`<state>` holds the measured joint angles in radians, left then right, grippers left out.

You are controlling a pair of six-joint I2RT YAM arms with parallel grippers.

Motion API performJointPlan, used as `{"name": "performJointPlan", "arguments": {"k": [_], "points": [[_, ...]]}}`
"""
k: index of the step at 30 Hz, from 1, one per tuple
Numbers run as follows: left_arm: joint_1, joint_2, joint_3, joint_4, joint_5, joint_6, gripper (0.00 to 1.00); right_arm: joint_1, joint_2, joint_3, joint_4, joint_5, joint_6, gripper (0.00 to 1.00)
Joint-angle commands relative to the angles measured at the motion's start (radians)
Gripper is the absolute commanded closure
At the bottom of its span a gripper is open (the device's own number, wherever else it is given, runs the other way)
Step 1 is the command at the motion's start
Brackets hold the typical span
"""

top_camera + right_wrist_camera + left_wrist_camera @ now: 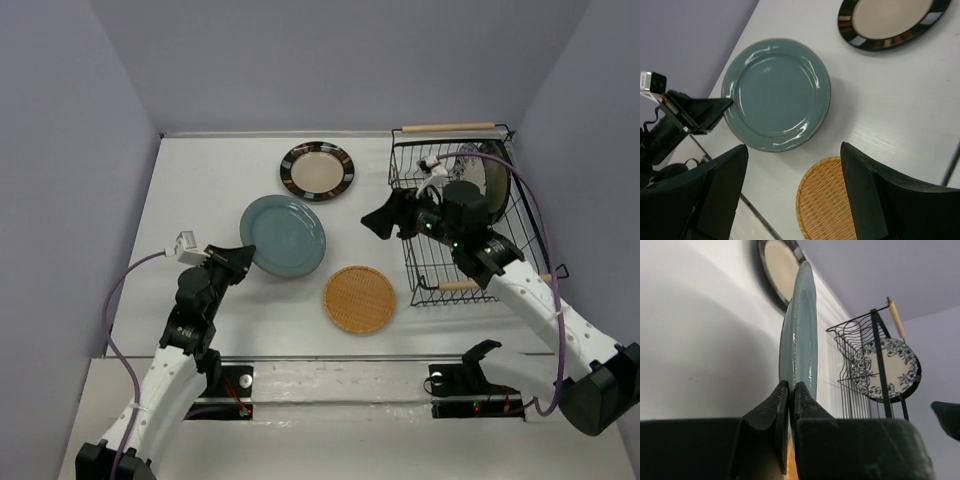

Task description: Load the plates into the dish rack

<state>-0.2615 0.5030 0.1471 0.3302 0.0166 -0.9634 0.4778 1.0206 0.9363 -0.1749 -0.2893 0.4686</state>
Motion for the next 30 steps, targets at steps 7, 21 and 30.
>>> {"name": "performJointPlan", "arguments": {"k": [7,21,30], "points": [[0.016,-0.086,0.307,0.043,0.167,-0.034,0.94,0.078,0.222,0.125,0.124,-0.119,0.013,0.14],[0.015,-0.063,0.329,0.23,0.407,-0.179,0.94,0.078,0.326,0.073,0.322,-0.287,0.091,0.12],[0.015,-0.024,0.367,0.233,0.491,-0.147,0.82,0.078,0.263,-0.034,0.514,-0.326,0.182,0.93]]}}
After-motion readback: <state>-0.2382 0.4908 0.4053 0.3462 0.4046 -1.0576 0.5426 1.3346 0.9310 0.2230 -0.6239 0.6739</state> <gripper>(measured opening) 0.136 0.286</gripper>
